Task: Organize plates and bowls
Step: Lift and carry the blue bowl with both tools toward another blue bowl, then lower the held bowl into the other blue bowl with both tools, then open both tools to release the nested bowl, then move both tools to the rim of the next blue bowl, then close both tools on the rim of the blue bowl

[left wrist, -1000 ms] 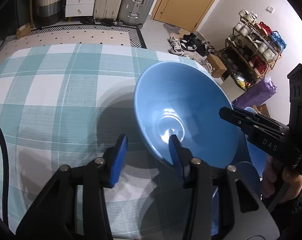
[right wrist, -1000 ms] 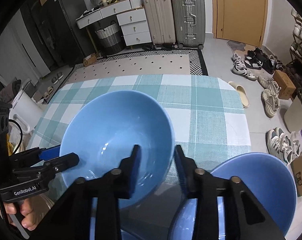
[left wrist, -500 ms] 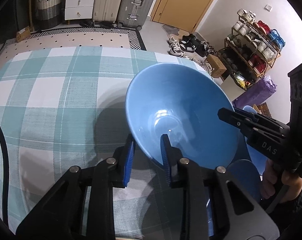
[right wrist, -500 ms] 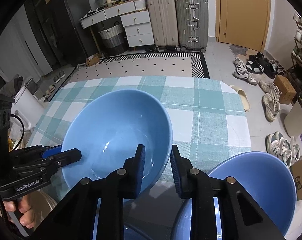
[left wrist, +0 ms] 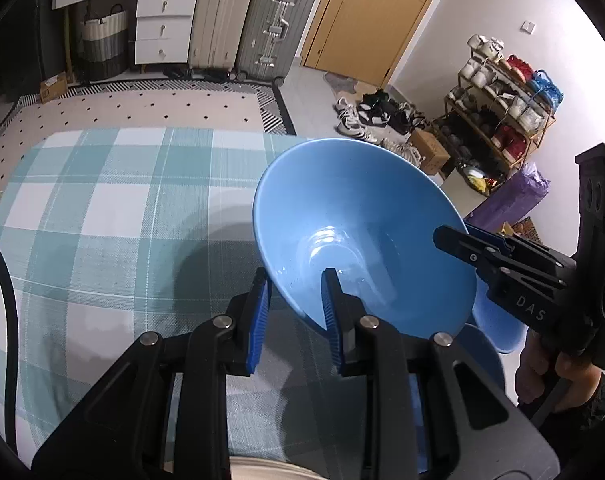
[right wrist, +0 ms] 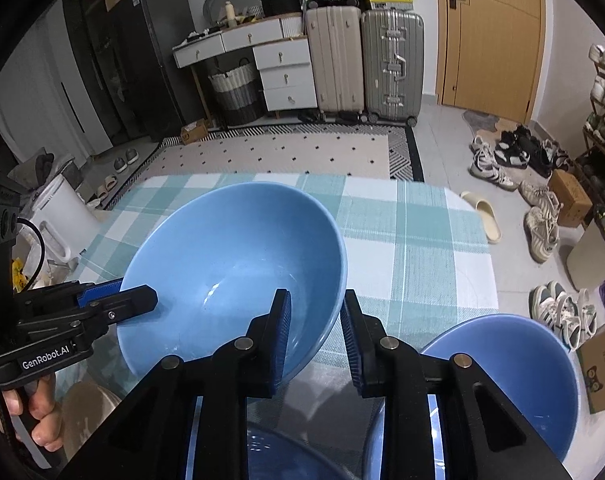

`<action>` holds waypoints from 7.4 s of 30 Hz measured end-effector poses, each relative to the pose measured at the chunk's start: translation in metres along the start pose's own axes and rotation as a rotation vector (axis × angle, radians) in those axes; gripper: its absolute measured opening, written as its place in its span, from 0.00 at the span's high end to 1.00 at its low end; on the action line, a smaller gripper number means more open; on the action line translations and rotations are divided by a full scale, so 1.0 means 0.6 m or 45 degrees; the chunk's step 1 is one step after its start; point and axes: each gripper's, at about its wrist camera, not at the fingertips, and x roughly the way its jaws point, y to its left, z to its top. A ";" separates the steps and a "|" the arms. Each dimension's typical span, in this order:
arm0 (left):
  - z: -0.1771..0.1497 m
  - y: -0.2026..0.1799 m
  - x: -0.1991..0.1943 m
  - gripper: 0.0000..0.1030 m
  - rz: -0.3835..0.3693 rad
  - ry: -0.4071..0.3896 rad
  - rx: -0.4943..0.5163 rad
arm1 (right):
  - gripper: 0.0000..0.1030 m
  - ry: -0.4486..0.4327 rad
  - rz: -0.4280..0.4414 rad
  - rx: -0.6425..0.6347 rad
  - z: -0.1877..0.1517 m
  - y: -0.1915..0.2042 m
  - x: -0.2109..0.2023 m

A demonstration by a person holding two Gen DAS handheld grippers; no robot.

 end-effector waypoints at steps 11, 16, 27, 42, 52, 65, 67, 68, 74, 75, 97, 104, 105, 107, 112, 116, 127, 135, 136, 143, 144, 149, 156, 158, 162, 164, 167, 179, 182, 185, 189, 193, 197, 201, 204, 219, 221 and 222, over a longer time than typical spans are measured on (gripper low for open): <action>-0.013 -0.043 -0.112 0.78 -0.034 -0.093 0.039 | 0.74 -0.110 -0.029 -0.035 -0.005 0.030 -0.107; -0.028 -0.065 -0.150 0.78 -0.052 -0.099 0.063 | 0.74 -0.155 -0.040 -0.041 -0.017 0.038 -0.160; -0.082 -0.108 -0.206 0.78 -0.098 -0.101 0.118 | 0.74 -0.196 -0.078 -0.025 -0.071 0.055 -0.242; -0.176 -0.155 -0.214 0.78 -0.089 -0.044 0.229 | 0.74 -0.203 -0.152 0.042 -0.183 0.062 -0.298; -0.211 -0.152 -0.175 0.78 -0.048 -0.003 0.264 | 0.74 -0.147 -0.168 0.078 -0.236 0.061 -0.275; -0.217 -0.157 -0.130 0.78 -0.001 0.027 0.332 | 0.73 -0.126 -0.217 0.076 -0.249 0.056 -0.250; -0.218 -0.158 -0.125 0.78 0.009 0.029 0.343 | 0.73 -0.120 -0.226 0.075 -0.252 0.056 -0.246; -0.219 -0.158 -0.123 0.78 0.015 0.030 0.349 | 0.73 -0.117 -0.230 0.076 -0.254 0.056 -0.244; -0.226 -0.160 -0.111 0.78 0.043 0.041 0.381 | 0.73 -0.097 -0.255 0.068 -0.267 0.055 -0.230; -0.228 -0.160 -0.109 0.78 0.047 0.042 0.387 | 0.73 -0.095 -0.261 0.066 -0.269 0.056 -0.228; -0.239 -0.160 -0.088 0.78 0.075 0.108 0.436 | 0.73 -0.072 -0.294 0.047 -0.308 0.062 -0.214; -0.242 -0.158 -0.083 0.78 0.067 0.118 0.439 | 0.73 -0.061 -0.285 0.064 -0.306 0.047 -0.212; -0.242 -0.157 -0.081 0.78 0.065 0.118 0.437 | 0.73 -0.058 -0.287 0.061 -0.306 0.047 -0.211; -0.241 -0.154 -0.078 0.78 0.053 0.122 0.424 | 0.73 -0.057 -0.284 0.060 -0.307 0.046 -0.211; -0.234 -0.139 -0.080 0.77 -0.012 0.140 0.370 | 0.70 -0.049 -0.255 0.077 -0.307 0.039 -0.210; -0.215 -0.124 -0.088 0.68 -0.050 0.131 0.327 | 0.55 -0.061 -0.234 0.088 -0.306 0.033 -0.217; -0.137 -0.131 -0.122 0.20 -0.132 0.016 0.338 | 0.17 -0.144 -0.232 0.177 -0.295 0.008 -0.263; -0.092 -0.157 -0.095 0.01 -0.185 0.039 0.360 | 0.01 -0.206 -0.256 0.333 -0.280 -0.040 -0.300; -0.086 -0.160 -0.090 0.01 -0.190 0.043 0.361 | 0.01 -0.207 -0.260 0.345 -0.278 -0.044 -0.302; -0.044 -0.178 -0.038 0.01 -0.213 0.089 0.363 | 0.01 -0.217 -0.285 0.446 -0.260 -0.081 -0.307; -0.039 -0.180 -0.030 0.01 -0.221 0.096 0.363 | 0.01 -0.218 -0.288 0.459 -0.258 -0.087 -0.307; -0.017 -0.191 0.006 0.01 -0.225 0.123 0.366 | 0.01 -0.215 -0.292 0.522 -0.249 -0.117 -0.299; 0.003 -0.221 0.057 0.01 -0.216 0.164 0.394 | 0.01 -0.213 -0.298 0.565 -0.240 -0.144 -0.279; 0.006 -0.228 0.072 0.01 -0.209 0.178 0.398 | 0.01 -0.206 -0.288 0.581 -0.239 -0.153 -0.270; 0.012 -0.245 0.100 0.01 -0.214 0.201 0.406 | 0.01 -0.186 -0.296 0.595 -0.234 -0.172 -0.252; 0.014 -0.252 0.112 0.01 -0.209 0.211 0.409 | 0.01 -0.186 -0.291 0.599 -0.233 -0.181 -0.247; 0.017 -0.263 0.132 0.01 -0.200 0.229 0.415 | 0.01 -0.187 -0.289 0.611 -0.231 -0.193 -0.240; 0.018 -0.299 0.187 0.06 -0.163 0.278 0.464 | 0.21 -0.120 -0.239 0.626 -0.232 -0.232 -0.191; 0.013 -0.311 0.200 0.18 -0.161 0.311 0.494 | 0.28 -0.094 -0.235 0.635 -0.235 -0.242 -0.175; 0.006 -0.320 0.209 0.27 -0.160 0.335 0.506 | 0.30 -0.082 -0.221 0.648 -0.240 -0.248 -0.166; -0.006 -0.330 0.224 0.47 -0.164 0.375 0.525 | 0.37 -0.074 -0.215 0.650 -0.243 -0.250 -0.160; -0.013 -0.338 0.233 0.59 -0.164 0.389 0.547 | 0.47 -0.077 -0.217 0.650 -0.243 -0.252 -0.160; -0.017 -0.342 0.240 0.74 -0.166 0.402 0.547 | 0.60 -0.078 -0.225 0.643 -0.244 -0.252 -0.160; -0.019 -0.346 0.241 0.85 -0.193 0.395 0.559 | 0.71 -0.077 -0.234 0.636 -0.245 -0.249 -0.158; -0.019 -0.348 0.242 0.85 -0.186 0.385 0.567 | 0.72 -0.083 -0.247 0.634 -0.244 -0.249 -0.157; -0.006 -0.357 0.204 0.85 -0.228 0.280 0.551 | 0.72 -0.164 -0.289 0.628 -0.232 -0.248 -0.170; -0.004 -0.358 0.196 0.85 -0.234 0.270 0.545 | 0.72 -0.171 -0.299 0.617 -0.230 -0.245 -0.174; -0.003 -0.359 0.191 0.85 -0.237 0.264 0.543 | 0.72 -0.177 -0.300 0.616 -0.229 -0.244 -0.177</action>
